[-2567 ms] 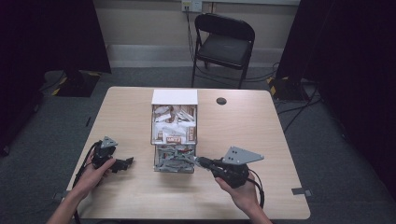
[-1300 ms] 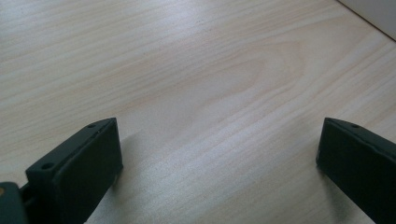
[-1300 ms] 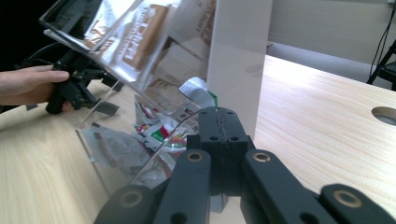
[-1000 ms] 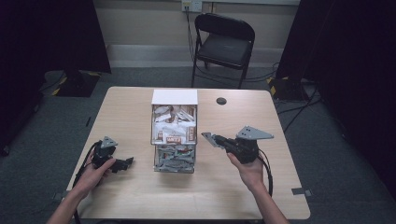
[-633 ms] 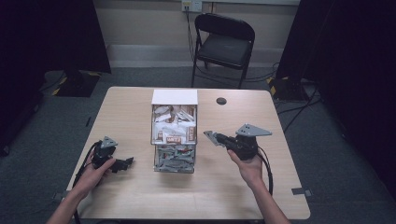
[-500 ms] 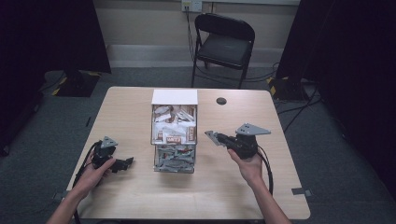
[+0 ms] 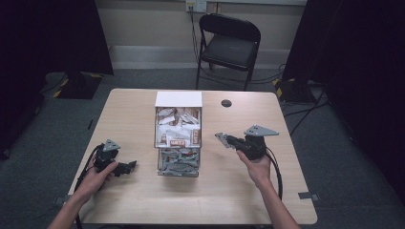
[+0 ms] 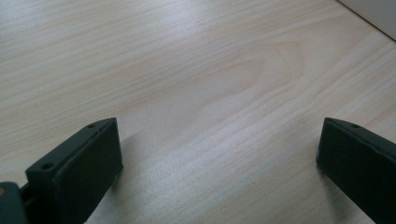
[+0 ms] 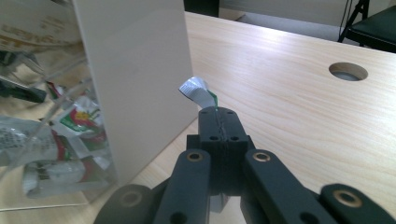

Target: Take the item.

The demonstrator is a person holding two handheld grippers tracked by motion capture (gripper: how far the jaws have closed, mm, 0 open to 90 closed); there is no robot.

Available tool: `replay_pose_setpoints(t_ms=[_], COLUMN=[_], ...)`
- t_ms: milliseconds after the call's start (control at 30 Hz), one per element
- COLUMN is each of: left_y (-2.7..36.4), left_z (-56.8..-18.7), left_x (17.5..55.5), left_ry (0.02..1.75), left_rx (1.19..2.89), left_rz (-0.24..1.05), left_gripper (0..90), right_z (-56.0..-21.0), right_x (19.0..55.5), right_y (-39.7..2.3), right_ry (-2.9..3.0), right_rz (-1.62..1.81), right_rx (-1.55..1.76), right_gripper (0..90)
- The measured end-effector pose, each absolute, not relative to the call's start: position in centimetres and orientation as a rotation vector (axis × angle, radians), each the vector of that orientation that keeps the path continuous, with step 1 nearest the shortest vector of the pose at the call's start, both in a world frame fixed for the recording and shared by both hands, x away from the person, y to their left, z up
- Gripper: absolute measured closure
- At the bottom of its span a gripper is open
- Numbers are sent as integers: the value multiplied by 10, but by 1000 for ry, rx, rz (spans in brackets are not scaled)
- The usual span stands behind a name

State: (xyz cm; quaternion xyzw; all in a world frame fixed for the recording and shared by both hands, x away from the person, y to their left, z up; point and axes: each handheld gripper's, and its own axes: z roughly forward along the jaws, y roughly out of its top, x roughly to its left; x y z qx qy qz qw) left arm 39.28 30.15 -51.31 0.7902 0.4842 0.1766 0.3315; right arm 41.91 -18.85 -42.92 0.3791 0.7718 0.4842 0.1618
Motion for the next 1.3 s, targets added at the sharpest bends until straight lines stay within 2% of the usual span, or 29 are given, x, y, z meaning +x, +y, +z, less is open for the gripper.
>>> replay_pose_setpoints(t_ms=[1300], left_y=[302], left_z=[-513], left_x=[393], left_ry=[1266], left_rx=[2065], left_rz=[462], left_gripper=[0], right_z=[-475], right_x=[430], right_y=[-164], right_ry=[2374], right_rz=[1234], right_rx=[1074], right_gripper=[899])
